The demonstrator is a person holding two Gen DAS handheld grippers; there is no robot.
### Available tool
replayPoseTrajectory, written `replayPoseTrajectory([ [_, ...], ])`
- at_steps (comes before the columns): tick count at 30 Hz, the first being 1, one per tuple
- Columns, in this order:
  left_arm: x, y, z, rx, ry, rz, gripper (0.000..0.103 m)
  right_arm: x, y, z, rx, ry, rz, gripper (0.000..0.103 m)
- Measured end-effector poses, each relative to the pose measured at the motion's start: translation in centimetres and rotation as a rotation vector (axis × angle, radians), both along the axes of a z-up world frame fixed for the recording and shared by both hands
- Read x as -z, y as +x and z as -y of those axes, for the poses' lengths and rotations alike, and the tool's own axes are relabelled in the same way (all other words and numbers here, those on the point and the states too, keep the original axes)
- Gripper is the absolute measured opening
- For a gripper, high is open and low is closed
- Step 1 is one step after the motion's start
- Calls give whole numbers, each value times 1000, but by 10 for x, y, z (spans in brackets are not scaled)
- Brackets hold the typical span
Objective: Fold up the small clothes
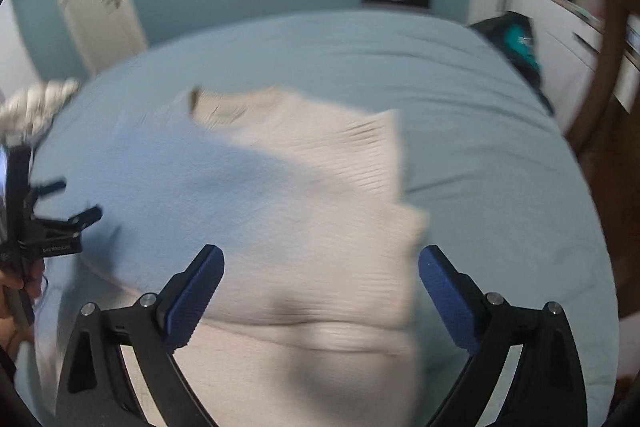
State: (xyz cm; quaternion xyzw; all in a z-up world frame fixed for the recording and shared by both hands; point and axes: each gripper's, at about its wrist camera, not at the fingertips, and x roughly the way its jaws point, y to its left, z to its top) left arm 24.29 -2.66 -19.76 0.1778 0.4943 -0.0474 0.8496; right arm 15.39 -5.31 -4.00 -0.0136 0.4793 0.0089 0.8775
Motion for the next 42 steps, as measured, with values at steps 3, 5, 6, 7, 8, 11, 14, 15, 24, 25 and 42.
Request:
replayPoseTrajectory([
  [3, 24, -4, 6, 0, 84, -54, 103, 35, 13, -15, -8, -47, -80, 96],
  [5, 24, -11, 0, -5, 44, -15, 103, 63, 19, -13, 39, -90, -163, 96],
  [6, 24, -12, -1, -4, 30, -21, 103, 80, 20, -7, 62, -85, -230, 96],
  [7, 21, -16, -3, -5, 21, -33, 103, 82, 19, -5, 76, -71, -217, 97],
  [8, 17, -14, -4, -7, 15, -51, 103, 76, 15, -4, 90, -62, -191, 97],
  [11, -6, -20, -16, -36, -3, -80, 103, 60, 15, 0, 102, -50, -273, 97],
  [14, -33, -37, -26, -32, -57, -70, 103, 14, -10, 10, 159, 38, -217, 97],
  [15, -47, -50, -32, -26, -71, -64, 103, -1, -21, 12, 182, 61, -202, 97],
  [24, -102, -157, -83, 20, -114, -146, 103, -75, -118, -7, 254, 60, -155, 98],
  [25, -105, -168, -89, 3, -121, -151, 103, -75, -126, -10, 257, 75, -184, 98],
  [42, -3, -272, -173, -248, -246, -457, 102, 24, -269, 34, 568, 432, -477, 98],
])
